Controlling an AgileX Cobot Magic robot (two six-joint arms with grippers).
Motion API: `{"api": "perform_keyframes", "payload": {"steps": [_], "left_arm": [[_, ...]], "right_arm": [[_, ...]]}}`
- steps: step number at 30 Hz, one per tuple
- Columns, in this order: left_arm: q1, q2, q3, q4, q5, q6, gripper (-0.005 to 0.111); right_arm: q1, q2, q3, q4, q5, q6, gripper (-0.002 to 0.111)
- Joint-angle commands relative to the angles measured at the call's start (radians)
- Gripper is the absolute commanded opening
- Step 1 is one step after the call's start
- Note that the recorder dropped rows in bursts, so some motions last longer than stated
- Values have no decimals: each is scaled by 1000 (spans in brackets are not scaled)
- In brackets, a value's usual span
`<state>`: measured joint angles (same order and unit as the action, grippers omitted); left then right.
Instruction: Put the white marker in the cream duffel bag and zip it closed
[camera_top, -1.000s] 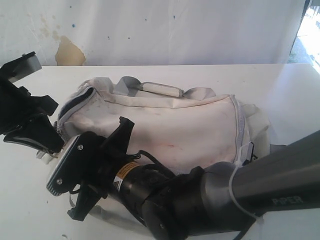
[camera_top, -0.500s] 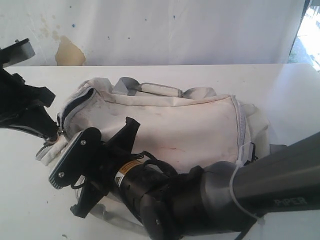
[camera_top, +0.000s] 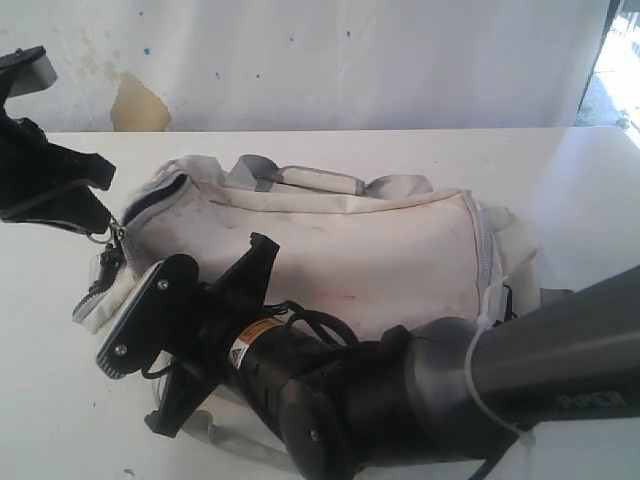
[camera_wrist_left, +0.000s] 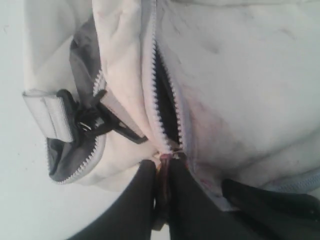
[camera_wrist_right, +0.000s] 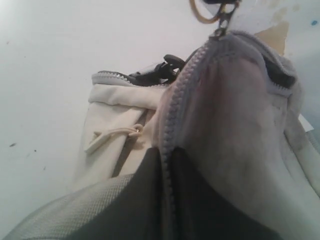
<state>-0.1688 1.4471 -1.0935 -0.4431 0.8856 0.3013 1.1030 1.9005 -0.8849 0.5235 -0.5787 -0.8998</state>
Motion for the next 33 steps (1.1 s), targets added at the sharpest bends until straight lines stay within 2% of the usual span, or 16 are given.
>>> {"api": "perform_keyframes", "payload": {"steps": [1, 11, 17, 21, 23, 26, 27, 30, 33], "left_arm": [[7, -20, -13, 34, -224, -12, 0], [7, 57, -13, 40, -642, 20, 0], [7, 170, -13, 40, -757, 69, 0], [7, 181, -13, 34, -733, 72, 0], [7, 181, -13, 37, -710, 112, 7], [7, 181, -13, 37, -678, 121, 26], [7, 181, -13, 35, -664, 114, 35], [7, 181, -13, 25, -643, 114, 55], [7, 179, -13, 25, -598, 114, 66]], "right_arm": [[-7, 5, 14, 41, 122, -76, 0], [-7, 5, 14, 46, 124, -103, 0], [-7, 5, 14, 77, 97, -110, 0], [-7, 5, 14, 105, 63, -110, 0], [-7, 5, 14, 105, 60, -110, 0], [-7, 5, 14, 103, 60, -110, 3], [-7, 5, 14, 103, 60, -110, 7], [-7, 5, 8, 101, 42, -83, 21], [-7, 5, 8, 87, 14, -52, 36]]}}
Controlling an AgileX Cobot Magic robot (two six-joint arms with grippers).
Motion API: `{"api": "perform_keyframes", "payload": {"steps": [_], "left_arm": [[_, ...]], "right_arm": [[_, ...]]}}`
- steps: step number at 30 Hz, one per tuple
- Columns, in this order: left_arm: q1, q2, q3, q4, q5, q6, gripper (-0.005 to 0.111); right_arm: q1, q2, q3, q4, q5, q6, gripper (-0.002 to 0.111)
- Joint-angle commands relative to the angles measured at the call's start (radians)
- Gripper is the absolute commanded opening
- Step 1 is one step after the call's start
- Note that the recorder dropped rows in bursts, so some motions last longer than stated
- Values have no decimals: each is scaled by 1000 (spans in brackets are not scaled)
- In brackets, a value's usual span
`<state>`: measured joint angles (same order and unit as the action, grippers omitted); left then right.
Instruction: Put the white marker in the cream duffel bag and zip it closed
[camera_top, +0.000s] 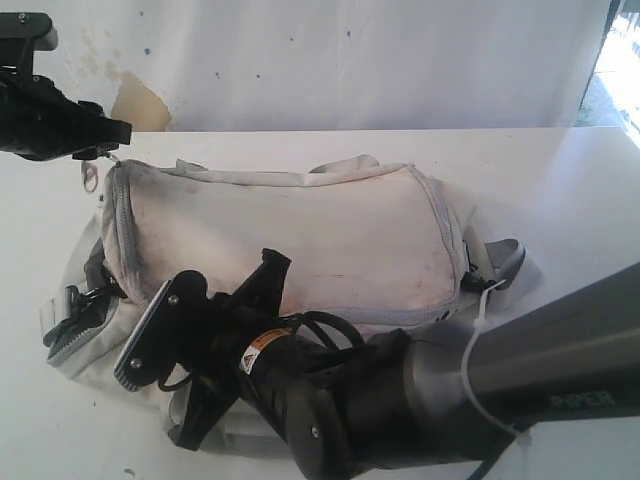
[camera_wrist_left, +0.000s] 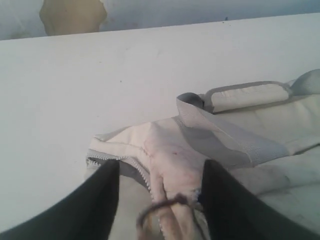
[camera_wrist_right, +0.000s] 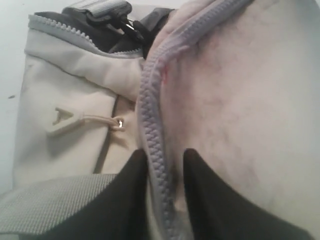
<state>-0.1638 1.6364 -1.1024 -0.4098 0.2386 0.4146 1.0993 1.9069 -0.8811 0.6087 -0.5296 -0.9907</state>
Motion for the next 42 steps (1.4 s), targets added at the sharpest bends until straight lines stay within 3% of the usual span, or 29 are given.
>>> {"api": "perform_keyframes", "payload": {"steps": [1, 5, 10, 14, 18, 21, 24, 28, 31, 35, 42], "left_arm": [[2, -13, -5, -8, 67, 1, 67], [2, -55, -5, -27, 111, -2, 67], [2, -133, -5, -45, 149, -47, 67], [2, -180, -5, -45, 184, -78, 67], [2, -233, -5, -37, 304, -111, 67], [2, -272, -5, 108, 420, -253, 61], [2, -302, -5, 238, 549, -305, 39], [2, -315, -2, 237, 620, -310, 0], [2, -327, 37, 231, 615, -310, 0], [2, -332, 75, 165, 565, -310, 0], [2, -334, 80, 189, 581, -303, 0]], "right_arm": [[-4, -2, 4, 2, -48, 50, 41], [-4, -2, 4, 47, -172, 145, 56], [-4, -46, 4, 202, -216, 399, 58], [-4, -123, 0, 199, -52, 402, 58], [-4, -215, -47, 213, 312, 410, 58], [-8, -248, -102, 234, 547, 479, 58], [-55, -274, -134, 239, 722, 525, 52], [-155, -310, -136, 232, 905, 550, 33], [-261, -351, -136, 221, 1105, 550, 19], [-368, -396, -136, 185, 1252, 559, 10], [-585, -445, -136, -253, 1399, 831, 6]]}}
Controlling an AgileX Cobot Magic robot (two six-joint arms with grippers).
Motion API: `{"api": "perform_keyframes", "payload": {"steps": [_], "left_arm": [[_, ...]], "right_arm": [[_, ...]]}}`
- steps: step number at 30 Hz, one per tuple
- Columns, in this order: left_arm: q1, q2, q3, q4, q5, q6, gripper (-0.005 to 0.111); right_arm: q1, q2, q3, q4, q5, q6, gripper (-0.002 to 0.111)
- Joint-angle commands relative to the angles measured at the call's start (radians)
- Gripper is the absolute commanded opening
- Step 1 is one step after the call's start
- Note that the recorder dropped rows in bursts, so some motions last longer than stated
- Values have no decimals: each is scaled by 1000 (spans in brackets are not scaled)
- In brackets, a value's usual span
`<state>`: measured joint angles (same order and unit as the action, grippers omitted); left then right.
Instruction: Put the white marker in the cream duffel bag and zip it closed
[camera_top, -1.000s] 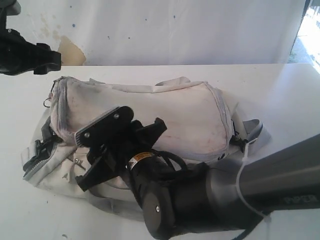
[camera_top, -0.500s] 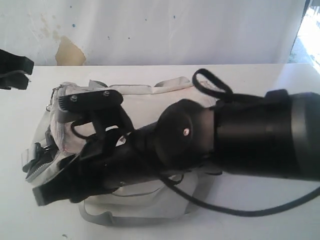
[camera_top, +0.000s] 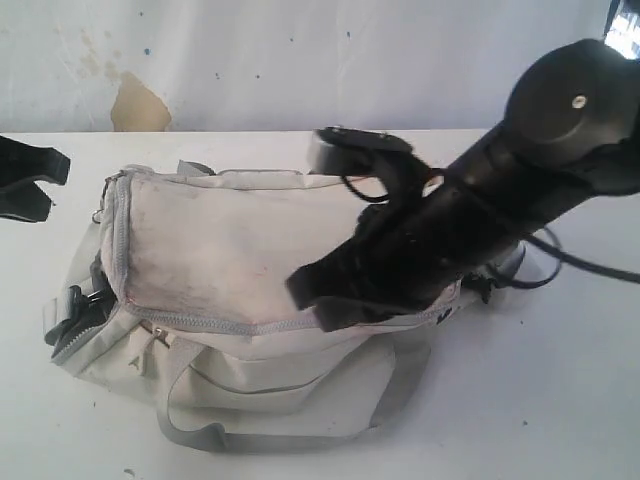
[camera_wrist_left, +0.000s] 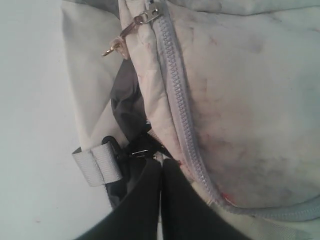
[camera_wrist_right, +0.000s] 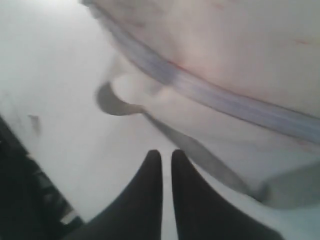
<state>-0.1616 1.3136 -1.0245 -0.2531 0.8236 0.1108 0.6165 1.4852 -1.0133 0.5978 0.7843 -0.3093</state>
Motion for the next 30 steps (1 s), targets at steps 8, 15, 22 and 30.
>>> {"api": "perform_keyframes", "payload": {"steps": [8, 15, 22, 30], "left_arm": [[-1, -11, 2, 113, -30, -4, 0], [10, -9, 39, 197, -57, -111, 0], [100, -9, 52, 211, -66, -166, 0], [110, -9, 52, 211, -53, -184, 0]], "right_arm": [[-354, -23, -4, -337, 174, 150, 3], [-526, 4, -2, -377, 142, 126, 0], [-567, 28, 15, -548, 50, 129, 0], [-567, 28, 16, -598, 57, 191, 0]]}}
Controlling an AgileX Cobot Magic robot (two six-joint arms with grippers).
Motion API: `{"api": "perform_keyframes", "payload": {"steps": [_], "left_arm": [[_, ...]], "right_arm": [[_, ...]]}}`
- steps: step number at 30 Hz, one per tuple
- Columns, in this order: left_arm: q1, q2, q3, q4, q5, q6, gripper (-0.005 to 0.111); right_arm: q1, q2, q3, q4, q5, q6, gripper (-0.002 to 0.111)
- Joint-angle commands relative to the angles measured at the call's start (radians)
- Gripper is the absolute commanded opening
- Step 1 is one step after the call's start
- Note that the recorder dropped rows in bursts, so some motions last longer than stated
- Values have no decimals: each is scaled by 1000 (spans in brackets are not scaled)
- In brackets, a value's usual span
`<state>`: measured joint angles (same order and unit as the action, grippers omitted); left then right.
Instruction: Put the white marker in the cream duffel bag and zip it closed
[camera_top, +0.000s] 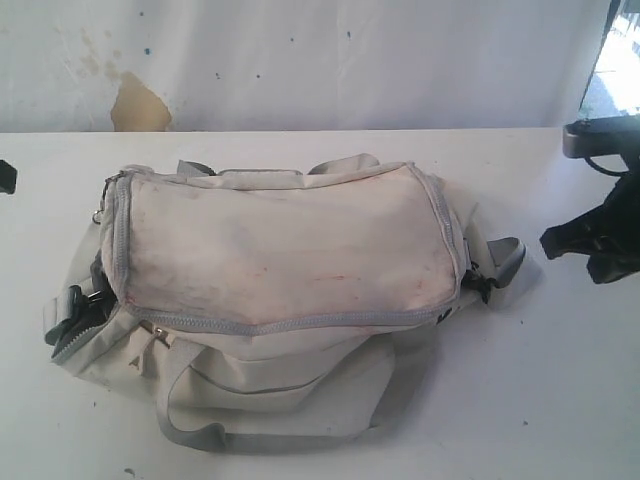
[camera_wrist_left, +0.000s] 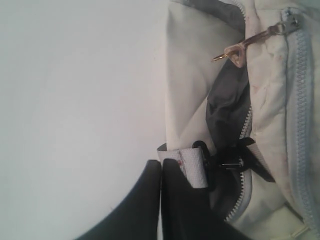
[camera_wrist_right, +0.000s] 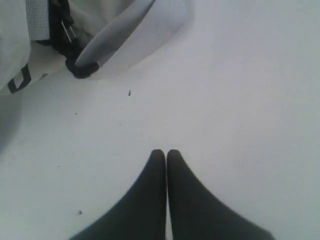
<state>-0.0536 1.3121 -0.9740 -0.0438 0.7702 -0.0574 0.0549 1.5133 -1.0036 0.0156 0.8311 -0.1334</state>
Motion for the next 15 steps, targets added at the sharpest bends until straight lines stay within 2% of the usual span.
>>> {"api": "perform_keyframes", "payload": {"steps": [1, 8, 15], "left_arm": [[2, -7, 1, 1, 8, -15, 0], [2, -7, 43, 1, -20, -11, 0], [2, -10, 45, 44, -14, 11, 0]], "right_arm": [[-6, 0, 12, -16, 13, 15, 0], [-54, 0, 52, 13, -4, 15, 0], [-56, -5, 53, 57, 2, 5, 0]]}}
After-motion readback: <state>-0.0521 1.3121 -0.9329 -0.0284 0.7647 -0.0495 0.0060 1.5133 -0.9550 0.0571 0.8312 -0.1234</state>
